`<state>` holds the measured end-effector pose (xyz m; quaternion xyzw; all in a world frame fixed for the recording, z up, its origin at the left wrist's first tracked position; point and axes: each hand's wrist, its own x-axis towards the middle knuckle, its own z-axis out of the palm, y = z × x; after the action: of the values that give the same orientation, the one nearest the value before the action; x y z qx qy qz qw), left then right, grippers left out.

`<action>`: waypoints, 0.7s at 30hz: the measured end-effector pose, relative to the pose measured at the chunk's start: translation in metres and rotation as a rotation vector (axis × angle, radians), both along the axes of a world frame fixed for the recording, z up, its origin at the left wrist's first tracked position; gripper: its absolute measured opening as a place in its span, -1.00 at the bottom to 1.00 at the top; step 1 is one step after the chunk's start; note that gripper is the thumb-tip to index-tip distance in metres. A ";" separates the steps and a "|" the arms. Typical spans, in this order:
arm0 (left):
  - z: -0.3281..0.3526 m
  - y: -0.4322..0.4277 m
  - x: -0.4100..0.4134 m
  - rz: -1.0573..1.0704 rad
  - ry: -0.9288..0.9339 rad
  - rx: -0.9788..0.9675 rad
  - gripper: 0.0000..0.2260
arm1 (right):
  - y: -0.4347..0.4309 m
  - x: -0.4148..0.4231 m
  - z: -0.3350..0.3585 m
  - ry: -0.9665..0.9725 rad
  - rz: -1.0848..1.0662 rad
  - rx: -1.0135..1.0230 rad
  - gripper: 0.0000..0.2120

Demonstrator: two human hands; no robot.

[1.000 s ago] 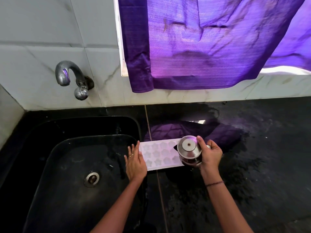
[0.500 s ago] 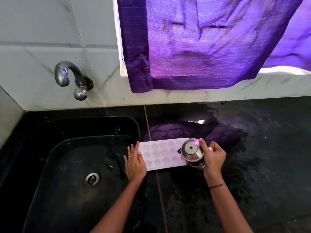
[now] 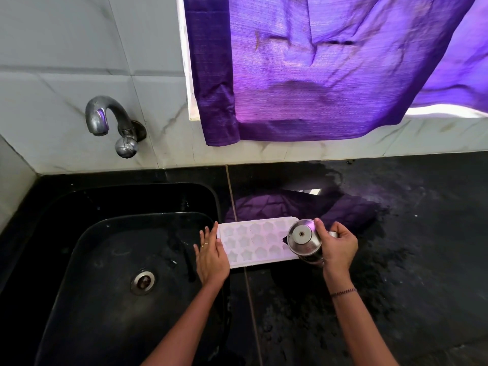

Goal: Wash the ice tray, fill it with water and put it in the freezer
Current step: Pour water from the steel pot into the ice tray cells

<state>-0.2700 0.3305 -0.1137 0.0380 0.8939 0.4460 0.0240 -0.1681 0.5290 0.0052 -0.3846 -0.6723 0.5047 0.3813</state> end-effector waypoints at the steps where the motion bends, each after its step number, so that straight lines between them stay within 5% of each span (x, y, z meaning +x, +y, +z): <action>1: 0.000 0.000 0.000 0.000 -0.001 0.001 -0.48 | 0.000 0.000 0.000 -0.002 0.000 0.000 -0.52; 11: -0.001 -0.001 -0.001 -0.002 -0.004 -0.012 -0.50 | 0.001 0.000 -0.001 -0.010 -0.001 -0.004 -0.52; 21: 0.001 0.000 0.000 0.000 0.002 -0.021 -0.48 | 0.009 0.000 -0.002 0.109 -0.060 -0.251 -0.49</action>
<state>-0.2704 0.3300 -0.1131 0.0383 0.8986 0.4364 0.0238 -0.1677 0.5378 0.0028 -0.4213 -0.5703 0.5935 0.3809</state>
